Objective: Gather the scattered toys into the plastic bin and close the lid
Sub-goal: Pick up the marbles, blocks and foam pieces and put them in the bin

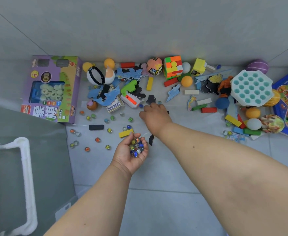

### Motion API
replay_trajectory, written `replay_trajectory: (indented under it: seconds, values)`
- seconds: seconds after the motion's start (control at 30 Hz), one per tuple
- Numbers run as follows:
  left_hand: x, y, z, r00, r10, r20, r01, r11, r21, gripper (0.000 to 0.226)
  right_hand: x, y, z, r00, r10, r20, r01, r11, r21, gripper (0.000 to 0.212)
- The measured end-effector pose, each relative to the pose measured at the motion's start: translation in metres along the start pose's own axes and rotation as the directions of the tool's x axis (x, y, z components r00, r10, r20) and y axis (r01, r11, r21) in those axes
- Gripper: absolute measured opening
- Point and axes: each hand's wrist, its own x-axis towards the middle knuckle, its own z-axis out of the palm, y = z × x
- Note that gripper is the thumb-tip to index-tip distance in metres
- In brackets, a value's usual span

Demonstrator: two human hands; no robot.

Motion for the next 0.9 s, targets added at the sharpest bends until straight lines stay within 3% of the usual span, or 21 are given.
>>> replay_trajectory:
  seconds: [0.13, 0.2, 0.33, 0.43, 0.5, 0.57, 0.63, 0.7, 0.77, 0.83, 0.9]
  values:
    - [0.001, 0.001, 0.000, 1.000, 0.010, -0.025, -0.010, 1.000, 0.002, 0.029, 0.001, 0.004, 0.004, 0.996, -0.084, -0.006, 0.084, 0.996, -0.031, 0.034]
    - [0.005, -0.001, 0.000, 0.998, 0.037, -0.045, -0.036, 0.999, 0.036, 0.028, -0.001, 0.002, 0.007, 0.980, -0.089, -0.176, 0.100, 0.994, 0.052, 0.029]
    - [0.013, -0.002, 0.003, 0.997, 0.073, -0.028, -0.072, 0.997, 0.027, 0.023, -0.021, -0.015, 0.012, 0.891, 0.028, -0.453, 0.194, 0.879, 0.435, 0.017]
    - [0.013, -0.002, 0.006, 0.997, -0.005, 0.077, 0.001, 0.999, 0.052, 0.022, -0.051, -0.033, 0.012, 0.853, -0.024, -0.521, 0.308, 0.830, 0.465, 0.019]
    - [0.012, -0.006, 0.010, 0.989, -0.054, 0.137, 0.047, 0.998, 0.051, 0.027, -0.067, -0.030, 0.012, 0.809, 0.036, -0.587, 0.315, 0.816, 0.484, 0.020]
    - [0.012, -0.011, 0.018, 0.988, -0.051, 0.145, 0.045, 0.998, 0.043, 0.021, -0.079, -0.012, 0.015, 0.726, 0.240, -0.645, 0.183, 0.836, 0.517, 0.020]
    - [0.009, -0.016, 0.024, 0.988, -0.047, 0.146, 0.043, 0.999, 0.032, 0.021, -0.091, 0.021, 0.026, 0.589, 0.544, -0.598, -0.117, 0.789, 0.603, 0.024]
    - [0.005, -0.022, 0.030, 0.982, -0.086, 0.166, 0.083, 0.996, 0.029, 0.026, -0.110, 0.059, 0.042, 0.356, 0.811, -0.464, -0.428, 0.583, 0.690, 0.026]
    - [0.000, -0.030, 0.034, 0.970, -0.140, 0.198, 0.139, 0.990, 0.023, 0.026, -0.132, 0.088, 0.053, 0.173, 0.952, -0.253, -0.642, 0.303, 0.704, 0.030]
    - [-0.003, -0.041, 0.040, 0.959, -0.170, 0.227, 0.179, 0.984, -0.015, 0.027, -0.150, 0.104, 0.061, 0.080, 0.993, -0.084, -0.735, 0.115, 0.668, 0.039]
    - [-0.003, -0.050, 0.044, 0.961, -0.168, 0.219, 0.185, 0.981, -0.059, 0.027, -0.161, 0.103, 0.065, 0.049, 0.997, -0.060, -0.715, 0.077, 0.695, 0.042]
